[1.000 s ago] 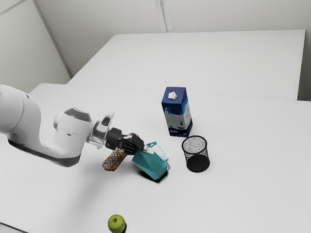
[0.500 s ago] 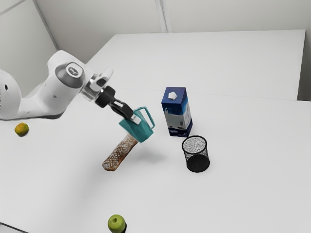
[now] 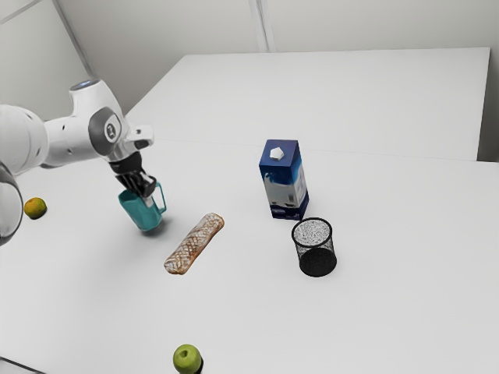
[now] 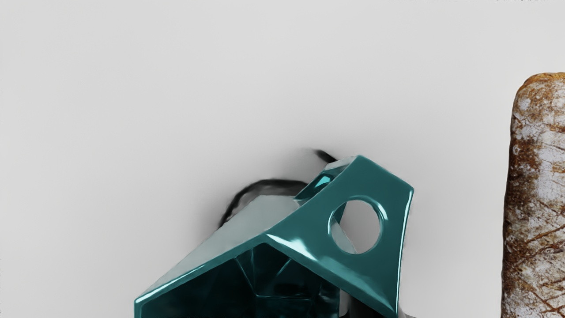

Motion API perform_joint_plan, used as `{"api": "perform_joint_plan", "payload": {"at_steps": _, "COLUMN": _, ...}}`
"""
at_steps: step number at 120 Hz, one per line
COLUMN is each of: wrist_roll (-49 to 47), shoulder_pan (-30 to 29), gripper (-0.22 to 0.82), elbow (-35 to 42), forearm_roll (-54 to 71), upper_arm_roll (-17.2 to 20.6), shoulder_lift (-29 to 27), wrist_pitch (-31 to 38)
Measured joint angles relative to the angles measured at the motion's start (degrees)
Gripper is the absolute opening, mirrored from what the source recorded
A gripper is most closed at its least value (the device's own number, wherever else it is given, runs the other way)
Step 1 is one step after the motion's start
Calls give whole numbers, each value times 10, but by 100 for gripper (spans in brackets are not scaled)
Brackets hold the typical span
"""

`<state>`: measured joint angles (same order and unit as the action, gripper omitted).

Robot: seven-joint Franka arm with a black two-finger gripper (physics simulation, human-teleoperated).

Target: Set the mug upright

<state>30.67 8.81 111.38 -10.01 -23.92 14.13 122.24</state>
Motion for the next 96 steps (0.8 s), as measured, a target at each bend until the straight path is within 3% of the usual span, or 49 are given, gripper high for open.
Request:
{"api": "perform_joint_plan", "payload": {"at_steps": 23, "wrist_roll": -61, "shoulder_pan": 3, "gripper": -18, "elbow": -14, "forearm_roll": 53, "upper_arm_roll": 0, "shoulder_lift": 24, "wrist_pitch": 33}}
{"api": "perform_joint_plan", "payload": {"at_steps": 44, "wrist_roll": -103, "shoulder_pan": 4, "gripper": 20, "elbow": -11, "forearm_roll": 69, "upper_arm_roll": 0, "shoulder_lift": 24, "wrist_pitch": 41}}
{"api": "perform_joint_plan", "payload": {"at_steps": 60, "wrist_roll": -126, "shoulder_pan": 6, "gripper": 38, "elbow": -17, "forearm_roll": 72, "upper_arm_roll": -3, "shoulder_lift": 16, "wrist_pitch": 41}}
{"api": "perform_joint_plan", "payload": {"at_steps": 83, "wrist_roll": -151, "shoulder_pan": 7, "gripper": 51, "elbow": -87, "forearm_roll": 63, "upper_arm_roll": -23, "shoulder_lift": -25, "wrist_pitch": -49}}
{"api": "perform_joint_plan", "payload": {"at_steps": 96, "wrist_roll": -162, "shoulder_pan": 15, "gripper": 54, "elbow": -180, "forearm_roll": 61, "upper_arm_roll": -17, "shoulder_lift": -43, "wrist_pitch": -142}}
